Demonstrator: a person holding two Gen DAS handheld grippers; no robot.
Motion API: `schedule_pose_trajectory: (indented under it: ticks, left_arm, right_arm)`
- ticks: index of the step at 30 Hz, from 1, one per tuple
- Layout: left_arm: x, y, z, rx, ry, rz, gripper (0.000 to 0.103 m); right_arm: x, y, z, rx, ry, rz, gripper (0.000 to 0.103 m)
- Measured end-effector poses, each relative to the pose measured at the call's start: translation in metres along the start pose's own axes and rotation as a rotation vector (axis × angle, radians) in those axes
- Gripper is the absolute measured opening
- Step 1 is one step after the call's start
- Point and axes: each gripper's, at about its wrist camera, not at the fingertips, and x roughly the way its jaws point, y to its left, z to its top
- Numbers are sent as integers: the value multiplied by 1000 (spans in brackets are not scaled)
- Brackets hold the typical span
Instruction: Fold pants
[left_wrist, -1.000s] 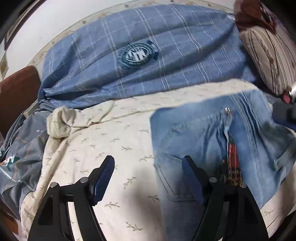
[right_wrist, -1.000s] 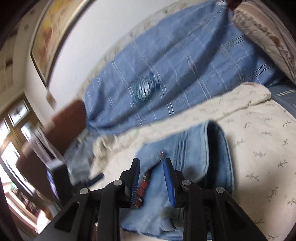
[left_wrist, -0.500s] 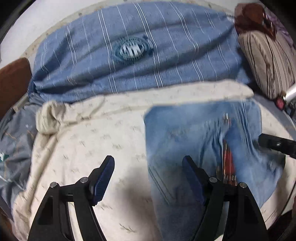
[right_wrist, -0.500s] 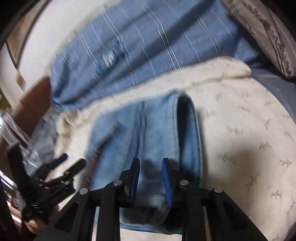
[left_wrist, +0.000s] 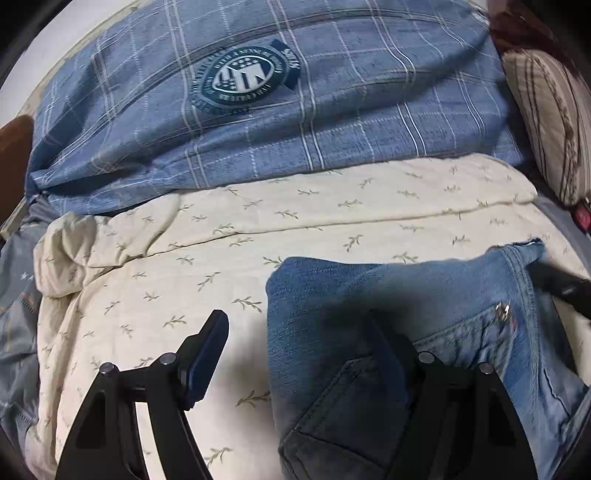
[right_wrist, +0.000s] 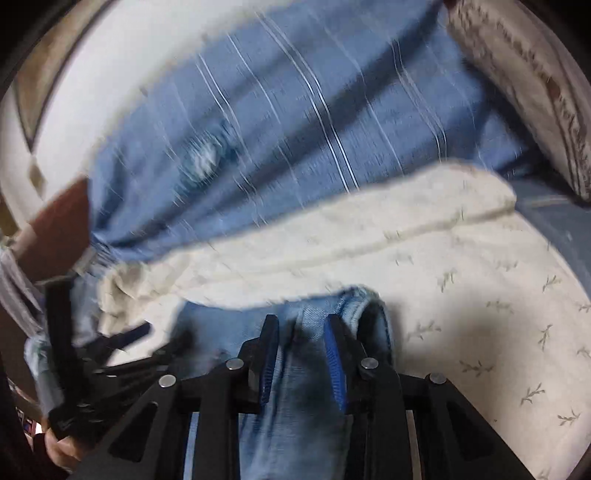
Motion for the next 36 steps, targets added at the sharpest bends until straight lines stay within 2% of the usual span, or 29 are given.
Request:
schedule_pose_trajectory:
  ticks: [3, 7, 11, 14, 17, 21, 26, 29, 36]
  left_arm:
    - [7, -2, 3, 26, 18, -9, 80]
    - [4, 3, 0, -15, 22, -27, 81]
    - [-31, 8, -9, -54, -48, -40, 81]
    - [-63, 13, -21, -85, -99, -33, 81]
    - [-87, 14, -37, -103, -128, -10, 81]
    - [-103, 12, -60, -102, -106, -30, 81]
    - [-100, -7, -85, -20, -55, -44, 81]
    - [-79, -15, -94, 23, 18, -39, 82]
    - [-73, -12, -97, 35, -10, -27, 84]
  right_arm:
    - [9, -7, 2, 23, 37, 5, 29]
    - [1, -5, 0, 42, 15, 4, 29]
    - [-31, -1, -11, 60, -47, 72, 29]
    - [-56, 14, -26, 4, -86, 105, 29]
    - [-72, 29, -45, -47, -83, 108, 29]
    - [-81, 37, -73, -56, -44, 90, 29]
    - [-76, 31, -94, -51, 11, 7, 29]
    - [-70, 17, -96, -12, 30, 46, 29]
    - [-69, -5, -91, 105, 58, 147, 29]
